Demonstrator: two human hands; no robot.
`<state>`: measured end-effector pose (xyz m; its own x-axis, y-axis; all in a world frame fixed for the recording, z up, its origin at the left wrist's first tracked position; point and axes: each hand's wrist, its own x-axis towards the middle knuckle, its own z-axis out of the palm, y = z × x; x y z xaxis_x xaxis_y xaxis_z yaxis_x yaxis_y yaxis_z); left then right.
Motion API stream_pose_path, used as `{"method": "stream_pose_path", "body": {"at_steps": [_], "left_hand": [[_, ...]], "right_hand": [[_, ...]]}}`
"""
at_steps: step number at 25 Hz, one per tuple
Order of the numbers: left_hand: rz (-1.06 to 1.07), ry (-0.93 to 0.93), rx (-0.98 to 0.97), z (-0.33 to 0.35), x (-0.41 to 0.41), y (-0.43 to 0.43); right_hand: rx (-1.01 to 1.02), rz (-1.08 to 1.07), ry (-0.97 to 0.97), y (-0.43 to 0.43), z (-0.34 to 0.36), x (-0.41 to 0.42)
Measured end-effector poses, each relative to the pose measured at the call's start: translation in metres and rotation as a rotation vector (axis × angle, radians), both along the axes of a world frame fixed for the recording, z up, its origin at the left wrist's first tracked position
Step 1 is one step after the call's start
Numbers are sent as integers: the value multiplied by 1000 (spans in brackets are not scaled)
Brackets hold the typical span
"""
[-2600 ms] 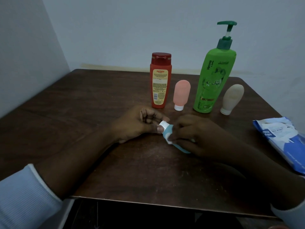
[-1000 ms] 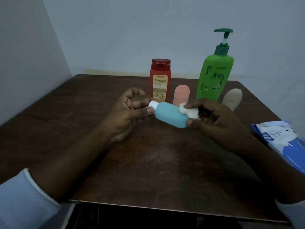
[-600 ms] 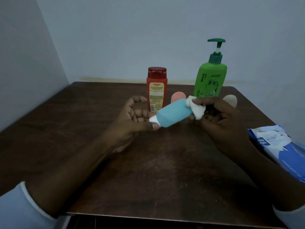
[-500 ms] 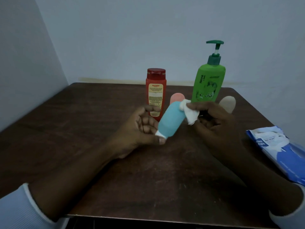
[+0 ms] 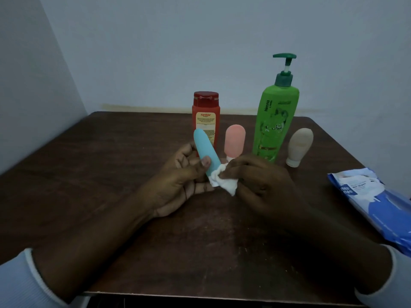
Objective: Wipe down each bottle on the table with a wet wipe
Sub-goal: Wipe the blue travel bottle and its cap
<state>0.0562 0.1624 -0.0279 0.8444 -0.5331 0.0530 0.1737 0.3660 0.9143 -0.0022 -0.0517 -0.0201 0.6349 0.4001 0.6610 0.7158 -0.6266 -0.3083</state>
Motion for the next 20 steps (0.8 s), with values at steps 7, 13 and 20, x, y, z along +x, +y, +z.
{"method": "stream_pose_path", "body": {"at_steps": [7, 13, 20], "left_hand": [[-175, 149, -71, -1, 5, 6], [-376, 143, -59, -7, 1, 4], [-360, 112, -58, -11, 5, 3]], "right_hand": [[82, -119, -77, -7, 2, -2], [-26, -147, -129, 1, 2, -2], [-273, -80, -328, -6, 1, 2]]}}
